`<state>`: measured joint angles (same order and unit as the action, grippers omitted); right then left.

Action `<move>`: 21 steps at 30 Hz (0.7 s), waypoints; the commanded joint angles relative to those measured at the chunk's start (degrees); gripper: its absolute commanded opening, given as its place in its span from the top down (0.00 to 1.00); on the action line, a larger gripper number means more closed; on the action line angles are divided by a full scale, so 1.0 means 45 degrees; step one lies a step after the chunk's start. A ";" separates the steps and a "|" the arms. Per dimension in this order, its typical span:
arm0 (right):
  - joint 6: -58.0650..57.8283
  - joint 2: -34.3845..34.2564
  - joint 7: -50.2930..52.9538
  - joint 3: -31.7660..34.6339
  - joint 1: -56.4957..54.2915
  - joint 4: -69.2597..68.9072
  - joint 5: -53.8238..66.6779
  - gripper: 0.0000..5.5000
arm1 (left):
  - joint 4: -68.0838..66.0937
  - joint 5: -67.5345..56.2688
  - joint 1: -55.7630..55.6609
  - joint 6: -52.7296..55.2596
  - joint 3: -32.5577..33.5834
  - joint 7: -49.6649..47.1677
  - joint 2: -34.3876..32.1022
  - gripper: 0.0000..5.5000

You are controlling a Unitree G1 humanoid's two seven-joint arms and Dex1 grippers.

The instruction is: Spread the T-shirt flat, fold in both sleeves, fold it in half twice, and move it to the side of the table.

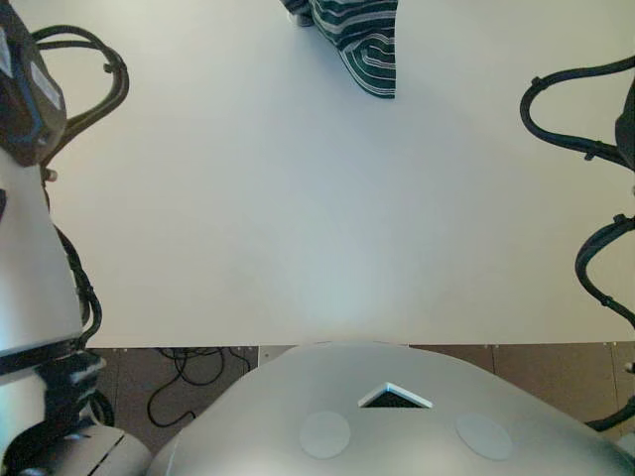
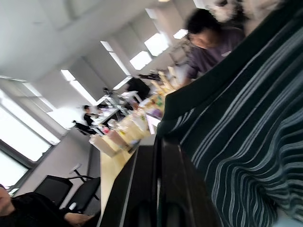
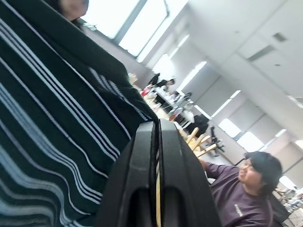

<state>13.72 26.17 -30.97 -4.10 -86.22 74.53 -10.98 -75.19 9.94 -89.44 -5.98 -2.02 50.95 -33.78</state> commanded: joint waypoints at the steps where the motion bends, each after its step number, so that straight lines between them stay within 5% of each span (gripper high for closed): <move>1: -0.0317 0.1260 -0.4177 0.0246 0.1196 -0.1922 0.1027 1.00 | 0.1419 -0.0623 0.1079 0.0020 0.0009 0.4121 -0.1649 0.99; 9: -0.7179 0.4808 -1.1623 0.0214 0.7120 -1.4792 0.5476 1.00 | 1.2003 -0.3982 0.7318 0.5106 0.0642 0.9142 -0.5066 0.99; 15: -1.0337 0.7084 -1.3143 0.0413 1.1851 -2.1013 0.8014 1.00 | 2.0075 -0.7618 1.3916 0.8807 0.1997 0.9225 -0.7843 0.99; 21: -1.1198 0.8653 -1.3449 -0.0220 1.7263 -2.4570 0.8625 1.00 | 2.5813 -0.8513 1.9837 1.0450 0.2567 0.8929 -0.7958 0.99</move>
<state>-34.32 56.98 -89.97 -3.03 -22.27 -22.47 26.08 21.23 -26.13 -16.51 36.13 6.67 91.82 -64.43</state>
